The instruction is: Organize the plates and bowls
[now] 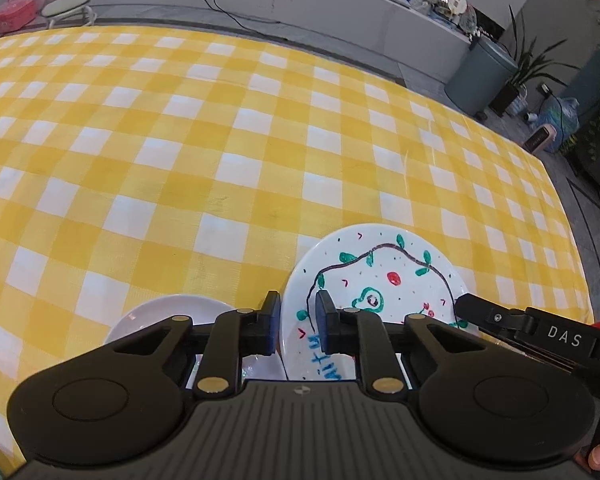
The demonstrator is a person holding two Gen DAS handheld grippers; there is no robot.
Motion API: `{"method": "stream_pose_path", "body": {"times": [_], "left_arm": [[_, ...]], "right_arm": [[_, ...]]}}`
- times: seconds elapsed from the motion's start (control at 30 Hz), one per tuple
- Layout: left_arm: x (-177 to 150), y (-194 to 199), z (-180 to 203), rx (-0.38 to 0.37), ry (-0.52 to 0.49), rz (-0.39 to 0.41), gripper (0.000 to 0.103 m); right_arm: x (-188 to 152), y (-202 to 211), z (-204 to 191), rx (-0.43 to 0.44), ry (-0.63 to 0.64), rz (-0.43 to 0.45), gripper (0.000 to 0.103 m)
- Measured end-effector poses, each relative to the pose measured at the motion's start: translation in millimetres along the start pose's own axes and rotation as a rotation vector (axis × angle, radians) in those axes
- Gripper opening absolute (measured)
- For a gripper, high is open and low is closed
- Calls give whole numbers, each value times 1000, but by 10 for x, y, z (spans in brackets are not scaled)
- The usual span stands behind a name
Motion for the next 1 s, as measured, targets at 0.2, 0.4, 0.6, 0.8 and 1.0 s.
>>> {"method": "stream_pose_path", "body": {"times": [0.2,0.4,0.6,0.8,1.0], "left_arm": [[74,128,-31,-8,36,56,18],[85,281,0,-11,44,83,17],[-24,425,26,-11,62,86,17],[-291,562,48,-13,73,68,17],[-627,722,-5,-12,121,38,17]], "right_arm": [[44,69,27,49,-80,-7,8],[29,167,16,59,-121,-15,8],[-73,360,-66,37,-72,3,8],[-297,536,25,26,-98,-28,7],[-571,703,15,12,-82,-47,7]]}}
Point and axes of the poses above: each gripper's, at about its wrist camera, not at the fingertips, and y roughly against the way its jaws point, z to its right, x to its top, the point moved 6 cm from there along -y, roughly the way its jaws point, and after that the axes turned 13 degrees about -y, right-handed, at the moved point
